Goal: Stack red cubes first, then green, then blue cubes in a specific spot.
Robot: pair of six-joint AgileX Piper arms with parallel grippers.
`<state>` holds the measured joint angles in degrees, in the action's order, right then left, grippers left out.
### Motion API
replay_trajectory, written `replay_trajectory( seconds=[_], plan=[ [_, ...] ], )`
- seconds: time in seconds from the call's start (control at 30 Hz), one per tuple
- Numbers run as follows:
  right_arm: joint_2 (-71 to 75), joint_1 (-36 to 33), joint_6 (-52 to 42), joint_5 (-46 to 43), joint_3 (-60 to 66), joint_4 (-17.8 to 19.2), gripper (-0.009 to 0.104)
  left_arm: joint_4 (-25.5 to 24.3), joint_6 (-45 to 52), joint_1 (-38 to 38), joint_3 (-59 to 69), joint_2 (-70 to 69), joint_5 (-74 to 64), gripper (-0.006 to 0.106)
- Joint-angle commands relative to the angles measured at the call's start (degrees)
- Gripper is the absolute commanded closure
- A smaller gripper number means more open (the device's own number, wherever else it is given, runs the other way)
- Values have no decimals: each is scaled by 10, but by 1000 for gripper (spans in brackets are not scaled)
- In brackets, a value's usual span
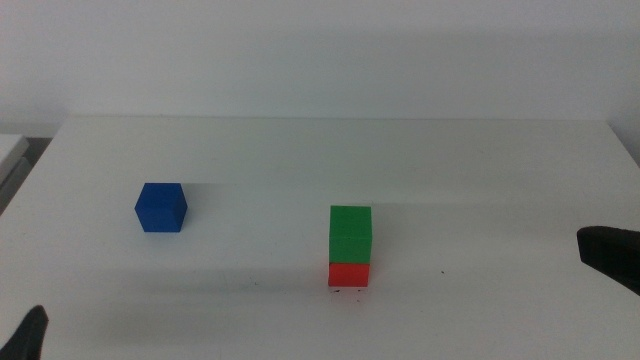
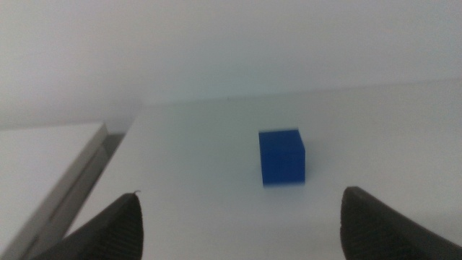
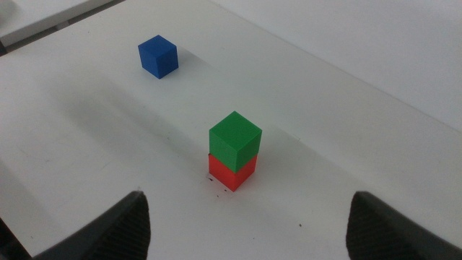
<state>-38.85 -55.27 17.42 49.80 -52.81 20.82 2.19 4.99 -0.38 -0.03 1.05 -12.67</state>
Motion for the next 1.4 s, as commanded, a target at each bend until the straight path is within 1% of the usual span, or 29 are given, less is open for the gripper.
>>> replay_trajectory(
  seconds=[0.0,0.03,0.1,0.2,0.3,0.4,0.6,0.73,0.9,0.97,1.1,1.37],
  plan=[
    [3,-1,-6,-6,0,5,2,2,-3,7,-19,43,-13,7],
    [3,-1,-6,-6,0,5,2,5,-3,12,-41,72,-37,7],
    [3,-1,-6,-6,0,5,2,36,-3,15,-113,158,-102,7],
    [3,-1,-6,-5,0,2,2,70,-3,15,-246,283,-179,7],
    [3,-1,-6,-5,0,2,2,78,-3,15,-358,393,-249,7],
    [3,-1,-6,-5,0,2,2,77,-5,15,-443,502,-312,7],
    [3,-1,-6,-5,0,2,2,81,-5,11,-560,694,-345,7],
    [3,-1,-6,-5,0,2,2,69,-57,4,-646,805,-393,7],
    [3,-1,-6,-5,0,2,2,74,-7,3,-759,930,-442,7],
    [3,-1,-6,-5,0,2,2,70,11,3,-786,973,-448,7],
    [3,-1,-6,-5,0,2,2,67,12,-1,-823,1037,-435,7],
    [3,-1,-6,-5,0,2,2,65,12,-16,-827,1084,-360,7]
  ],
)
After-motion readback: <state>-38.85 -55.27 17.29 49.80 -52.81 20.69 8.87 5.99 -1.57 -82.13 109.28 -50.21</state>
